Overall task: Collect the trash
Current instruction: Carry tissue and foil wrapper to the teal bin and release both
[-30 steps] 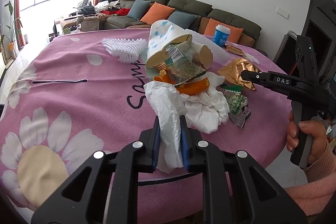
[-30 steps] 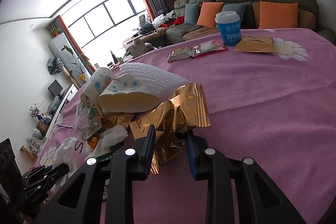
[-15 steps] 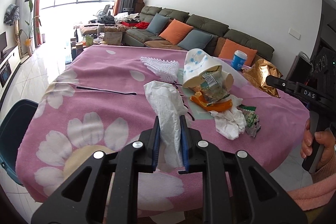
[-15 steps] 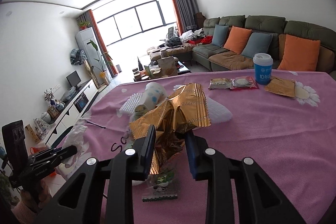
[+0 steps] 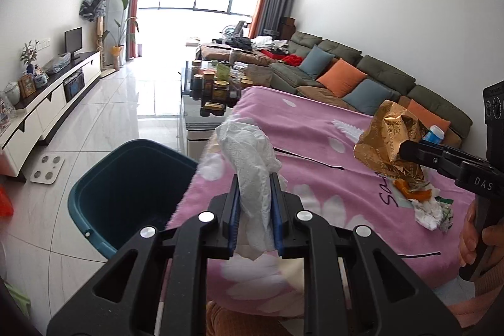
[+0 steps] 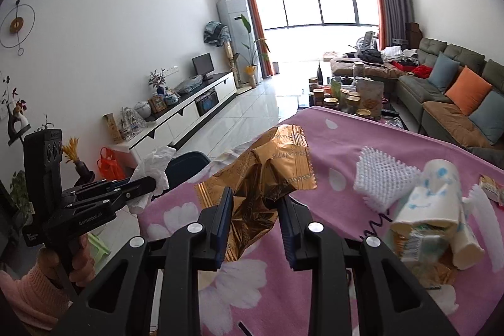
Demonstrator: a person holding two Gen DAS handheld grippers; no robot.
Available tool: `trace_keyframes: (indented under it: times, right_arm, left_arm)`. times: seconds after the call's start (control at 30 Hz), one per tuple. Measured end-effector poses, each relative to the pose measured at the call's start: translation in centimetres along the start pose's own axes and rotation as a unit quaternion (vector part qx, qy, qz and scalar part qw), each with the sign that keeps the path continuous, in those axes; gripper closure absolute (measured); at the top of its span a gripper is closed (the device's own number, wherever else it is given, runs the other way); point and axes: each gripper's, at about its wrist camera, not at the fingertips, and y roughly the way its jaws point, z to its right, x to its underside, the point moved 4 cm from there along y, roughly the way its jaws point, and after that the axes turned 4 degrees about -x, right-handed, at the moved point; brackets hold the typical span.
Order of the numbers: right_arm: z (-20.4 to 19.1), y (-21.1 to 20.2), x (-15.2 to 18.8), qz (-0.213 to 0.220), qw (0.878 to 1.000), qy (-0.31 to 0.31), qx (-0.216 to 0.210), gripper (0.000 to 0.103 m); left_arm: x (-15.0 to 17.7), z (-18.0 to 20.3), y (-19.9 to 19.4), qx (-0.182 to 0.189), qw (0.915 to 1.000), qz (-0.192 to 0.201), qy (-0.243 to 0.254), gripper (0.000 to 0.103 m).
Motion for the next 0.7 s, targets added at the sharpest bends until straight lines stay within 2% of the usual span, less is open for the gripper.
trace_keyframes:
  times: [0.23, 0.47, 0.7]
  right_arm:
    - [-5.4, 6.5, -2.5, -0.041, 0.996, -0.037, -0.065, 0.076]
    - [-8.3, 10.8, -3.5, -0.076, 0.991, -0.067, -0.082, 0.075]
    - [-10.2, 15.5, -3.5, -0.117, 0.986, -0.082, -0.087, 0.074]
  left_arm:
    - [-1.1, -7.5, 0.2, -0.067, 0.9973, -0.001, -0.031, 0.084]
    - [-1.3, -12.7, 1.5, -0.1, 0.9936, -0.019, -0.05, 0.082]
    - [-0.9, -15.1, 3.8, -0.114, 0.9908, -0.043, -0.06, 0.082]
